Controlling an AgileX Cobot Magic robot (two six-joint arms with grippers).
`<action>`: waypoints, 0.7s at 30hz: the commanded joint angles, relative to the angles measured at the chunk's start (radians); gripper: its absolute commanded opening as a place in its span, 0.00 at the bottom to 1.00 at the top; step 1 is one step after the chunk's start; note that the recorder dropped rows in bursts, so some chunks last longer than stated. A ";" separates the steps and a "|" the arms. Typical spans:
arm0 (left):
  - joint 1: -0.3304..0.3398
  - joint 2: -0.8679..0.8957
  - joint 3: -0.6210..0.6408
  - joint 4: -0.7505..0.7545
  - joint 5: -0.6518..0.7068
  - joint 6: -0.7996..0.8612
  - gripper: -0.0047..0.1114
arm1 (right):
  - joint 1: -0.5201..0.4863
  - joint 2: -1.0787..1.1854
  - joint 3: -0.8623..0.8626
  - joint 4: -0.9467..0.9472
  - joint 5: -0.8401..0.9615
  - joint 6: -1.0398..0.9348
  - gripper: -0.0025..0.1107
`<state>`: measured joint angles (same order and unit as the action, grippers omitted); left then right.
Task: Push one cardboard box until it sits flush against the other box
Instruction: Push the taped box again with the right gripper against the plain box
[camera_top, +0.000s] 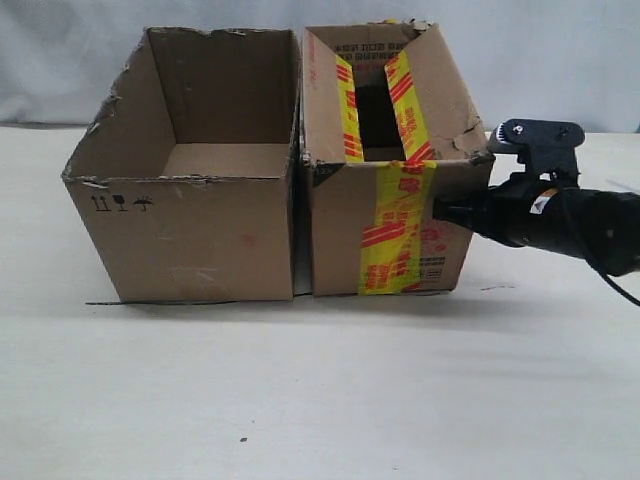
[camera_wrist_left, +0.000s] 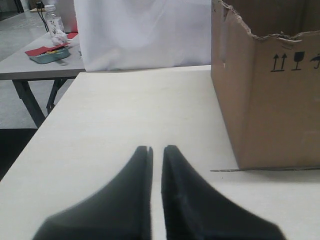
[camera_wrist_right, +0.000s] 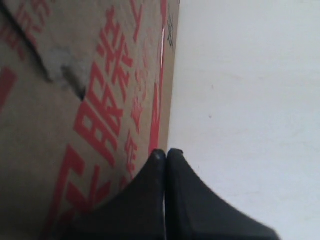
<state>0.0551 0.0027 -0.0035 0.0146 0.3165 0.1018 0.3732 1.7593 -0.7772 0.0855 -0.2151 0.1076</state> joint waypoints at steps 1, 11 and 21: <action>0.000 -0.003 0.003 -0.008 -0.008 -0.003 0.04 | 0.013 0.033 -0.049 -0.007 0.028 0.010 0.02; 0.000 -0.003 0.003 -0.008 -0.008 -0.003 0.04 | 0.043 0.033 -0.094 -0.007 0.099 -0.015 0.02; 0.000 -0.003 0.003 -0.008 -0.008 -0.003 0.04 | -0.013 -0.379 -0.008 -0.025 0.366 -0.119 0.02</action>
<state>0.0551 0.0027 -0.0035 0.0146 0.3165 0.1018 0.3824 1.5118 -0.8364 0.0729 0.1233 -0.0060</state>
